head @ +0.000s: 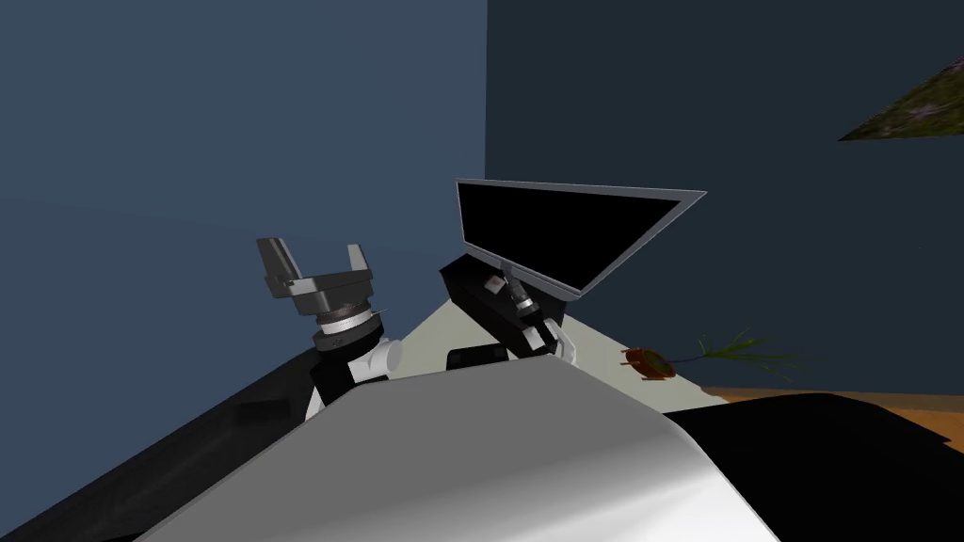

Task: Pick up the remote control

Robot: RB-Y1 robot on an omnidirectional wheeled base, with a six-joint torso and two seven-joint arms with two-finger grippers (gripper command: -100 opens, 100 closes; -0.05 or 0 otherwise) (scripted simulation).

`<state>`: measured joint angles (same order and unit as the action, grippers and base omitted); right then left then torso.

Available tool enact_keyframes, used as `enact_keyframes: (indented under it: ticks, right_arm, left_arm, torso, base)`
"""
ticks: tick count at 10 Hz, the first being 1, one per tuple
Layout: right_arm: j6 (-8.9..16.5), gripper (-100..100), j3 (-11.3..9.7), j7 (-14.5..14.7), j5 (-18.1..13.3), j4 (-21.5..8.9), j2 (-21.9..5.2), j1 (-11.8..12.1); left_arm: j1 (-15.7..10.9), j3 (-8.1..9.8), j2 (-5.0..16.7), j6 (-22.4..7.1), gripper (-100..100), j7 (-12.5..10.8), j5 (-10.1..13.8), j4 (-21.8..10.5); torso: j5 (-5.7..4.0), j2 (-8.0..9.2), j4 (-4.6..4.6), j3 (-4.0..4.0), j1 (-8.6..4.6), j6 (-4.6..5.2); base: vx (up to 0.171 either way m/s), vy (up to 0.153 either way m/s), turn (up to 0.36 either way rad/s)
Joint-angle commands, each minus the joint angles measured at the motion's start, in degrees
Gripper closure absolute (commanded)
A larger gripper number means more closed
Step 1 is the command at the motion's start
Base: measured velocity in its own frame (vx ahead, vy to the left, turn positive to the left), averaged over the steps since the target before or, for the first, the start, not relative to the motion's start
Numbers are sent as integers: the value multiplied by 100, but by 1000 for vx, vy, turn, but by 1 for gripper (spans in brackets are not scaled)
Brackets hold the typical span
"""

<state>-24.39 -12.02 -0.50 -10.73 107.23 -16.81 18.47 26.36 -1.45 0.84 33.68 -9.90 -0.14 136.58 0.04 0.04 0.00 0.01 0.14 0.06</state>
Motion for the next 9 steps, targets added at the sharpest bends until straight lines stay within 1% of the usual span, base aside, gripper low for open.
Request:
enact_keyframes:
  ticks: [1, 2, 3, 4, 5, 6, 7, 9]
  right_arm:
    - [4, -100, -8, -3, -11, -171, -12, -87]
    - [36, -100, -119, -22, -108, -381, -159, -215]
    - [36, -100, -119, -22, -108, -508, -159, -215]
    - [63, -100, -238, -36, -212, -701, -314, -344]
    - [63, -100, -238, -36, -212, -861, -314, -344]
    - [86, -100, -362, -42, -321, -1064, -473, -474]
    - [86, -100, -362, -42, -321, -1229, -473, -474]
    - [117, -100, -628, -35, -554, -1855, -787, -734]
  left_arm:
    - [0, 0, 0, 0, 0, 0, 0, 0]
    - [0, 0, 0, 0, 0, 0, 0, 0]
    - [-1, 0, 0, 0, 0, 0, 0, 0]
    - [0, 0, 0, 0, 0, 0, 0, 0]
    - [-1, 0, 0, 0, 0, 0, 0, 0]
    - [0, 0, 0, 0, 0, 0, 0, 0]
    - [0, 0, 0, 0, 0, 0, 0, 0]
    - [-1, 0, 0, 0, 0, 0, 0, 0]
  torso:
    - [0, 0, 0, 0, 0, 0]
    - [-1, 4, 1, 3, -5, 2]
    - [-1, 2, 1, 1, -2, -5]
    - [-1, 0, 0, 0, -4, 0]
    - [0, -3, 0, -2, -1, -4]
    - [-1, -3, -1, -2, -4, 1]
    - [-1, -5, -1, -2, -3, -3]
    - [0, -5, -1, -3, -2, -4]
  base:
    - [12, 6, -31]
    - [18, 19, 260]
    - [25, 13, 170]
    - [33, 21, 269]
    - [35, 12, 147]
    - [37, 15, 228]
    - [30, 10, 130]
    - [42, 16, 370]
